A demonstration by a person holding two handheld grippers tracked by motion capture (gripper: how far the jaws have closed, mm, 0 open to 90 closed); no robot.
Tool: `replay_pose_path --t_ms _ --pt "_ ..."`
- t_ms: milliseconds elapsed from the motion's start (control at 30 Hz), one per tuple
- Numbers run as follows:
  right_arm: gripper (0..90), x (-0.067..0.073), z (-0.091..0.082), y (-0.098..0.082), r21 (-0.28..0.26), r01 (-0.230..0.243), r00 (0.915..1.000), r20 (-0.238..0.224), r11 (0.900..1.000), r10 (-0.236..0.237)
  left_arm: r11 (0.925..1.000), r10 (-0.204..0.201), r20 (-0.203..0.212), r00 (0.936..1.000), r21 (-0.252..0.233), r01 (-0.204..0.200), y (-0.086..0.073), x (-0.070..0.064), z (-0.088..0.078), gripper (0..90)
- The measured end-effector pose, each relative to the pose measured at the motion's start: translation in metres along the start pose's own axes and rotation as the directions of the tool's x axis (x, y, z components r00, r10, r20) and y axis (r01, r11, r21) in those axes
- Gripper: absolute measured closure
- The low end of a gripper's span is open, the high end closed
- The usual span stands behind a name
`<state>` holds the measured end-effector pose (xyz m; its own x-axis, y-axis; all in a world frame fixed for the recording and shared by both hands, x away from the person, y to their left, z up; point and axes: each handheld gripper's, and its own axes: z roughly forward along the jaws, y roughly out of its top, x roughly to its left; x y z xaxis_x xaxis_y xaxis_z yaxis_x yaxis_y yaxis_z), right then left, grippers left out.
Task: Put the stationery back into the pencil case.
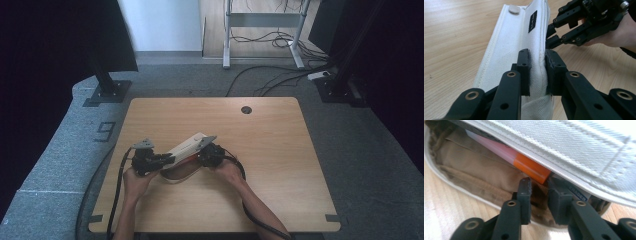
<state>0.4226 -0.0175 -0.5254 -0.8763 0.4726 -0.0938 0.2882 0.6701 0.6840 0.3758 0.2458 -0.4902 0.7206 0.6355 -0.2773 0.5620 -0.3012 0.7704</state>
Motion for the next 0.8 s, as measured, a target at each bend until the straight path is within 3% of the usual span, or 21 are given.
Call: replay_pose_path --t_ms 133,367,700,800 --pt "59.6 -0.002 -0.01 -0.005 -0.028 -0.005 0.9994 -0.034 1.0 0.004 1.0 -0.003 0.011 0.9999 0.003 0.003 -0.001 0.001 0.001 74.3" --pt "49.9 -0.001 -0.022 -0.015 -0.04 -0.022 0.9956 -0.092 0.999 0.018 0.9997 0.004 0.021 0.9998 0.023 -0.005 -0.003 -0.001 0.006 71.1" --pt "41.4 -0.005 -0.036 -0.026 -0.042 -0.048 0.9943 -0.097 0.998 0.044 0.997 0.028 0.035 0.999 0.072 -0.03 -0.008 -0.007 0.017 60.5" --pt "38.2 -0.006 -0.041 -0.027 -0.043 -0.061 0.9938 -0.096 0.997 0.056 0.9947 0.044 0.044 0.9981 0.09 -0.048 -0.009 -0.01 0.022 52.8"
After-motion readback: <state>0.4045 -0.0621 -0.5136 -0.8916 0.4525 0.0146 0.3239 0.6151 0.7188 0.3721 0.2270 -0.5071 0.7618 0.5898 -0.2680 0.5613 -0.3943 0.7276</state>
